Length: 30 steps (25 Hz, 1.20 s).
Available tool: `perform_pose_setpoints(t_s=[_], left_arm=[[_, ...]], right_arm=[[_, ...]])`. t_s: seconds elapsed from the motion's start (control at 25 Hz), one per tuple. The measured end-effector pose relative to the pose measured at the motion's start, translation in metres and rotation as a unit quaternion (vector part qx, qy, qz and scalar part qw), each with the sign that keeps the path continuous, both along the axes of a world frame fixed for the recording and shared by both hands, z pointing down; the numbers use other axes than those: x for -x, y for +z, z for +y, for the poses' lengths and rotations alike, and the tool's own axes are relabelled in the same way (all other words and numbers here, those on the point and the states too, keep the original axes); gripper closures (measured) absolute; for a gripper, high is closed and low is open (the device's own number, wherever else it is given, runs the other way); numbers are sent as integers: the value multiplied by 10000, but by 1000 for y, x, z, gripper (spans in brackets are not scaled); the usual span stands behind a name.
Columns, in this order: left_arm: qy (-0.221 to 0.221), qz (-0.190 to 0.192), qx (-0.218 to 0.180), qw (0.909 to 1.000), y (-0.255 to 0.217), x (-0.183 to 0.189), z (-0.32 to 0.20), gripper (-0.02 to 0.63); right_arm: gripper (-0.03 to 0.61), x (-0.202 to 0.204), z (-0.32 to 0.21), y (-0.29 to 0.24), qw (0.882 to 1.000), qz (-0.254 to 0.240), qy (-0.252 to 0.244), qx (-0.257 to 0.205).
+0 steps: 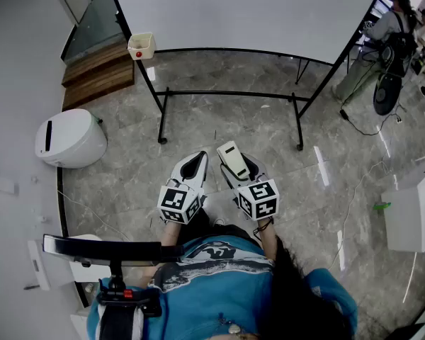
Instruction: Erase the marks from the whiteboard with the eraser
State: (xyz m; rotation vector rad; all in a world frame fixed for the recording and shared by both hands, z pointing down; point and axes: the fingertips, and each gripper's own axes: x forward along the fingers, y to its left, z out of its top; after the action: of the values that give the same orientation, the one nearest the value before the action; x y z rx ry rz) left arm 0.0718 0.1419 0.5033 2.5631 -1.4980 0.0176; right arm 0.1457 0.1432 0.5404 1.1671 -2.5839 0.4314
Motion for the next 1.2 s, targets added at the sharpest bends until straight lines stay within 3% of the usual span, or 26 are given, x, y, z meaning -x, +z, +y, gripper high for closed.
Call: perform_pose_setpoints(t_s=[0.4,0.68,0.96,1.2], left_arm=[[45,-46,-15,10000,1,2,-35,611],[236,-75,-52,9997,5,20,-104,611],[339,-158,-292,9989,-17,75,-211,611],[303,-90,-345,9989,-25,132,-298,611]], right_arm=[[314,11,-33,1,9994,-264,-164,145],[314,30,-100,8,9998,-83,-13,198],[314,78,-208,-12,9995,-128,271,32],[314,128,-290,-19,9992,148,343,-136]])
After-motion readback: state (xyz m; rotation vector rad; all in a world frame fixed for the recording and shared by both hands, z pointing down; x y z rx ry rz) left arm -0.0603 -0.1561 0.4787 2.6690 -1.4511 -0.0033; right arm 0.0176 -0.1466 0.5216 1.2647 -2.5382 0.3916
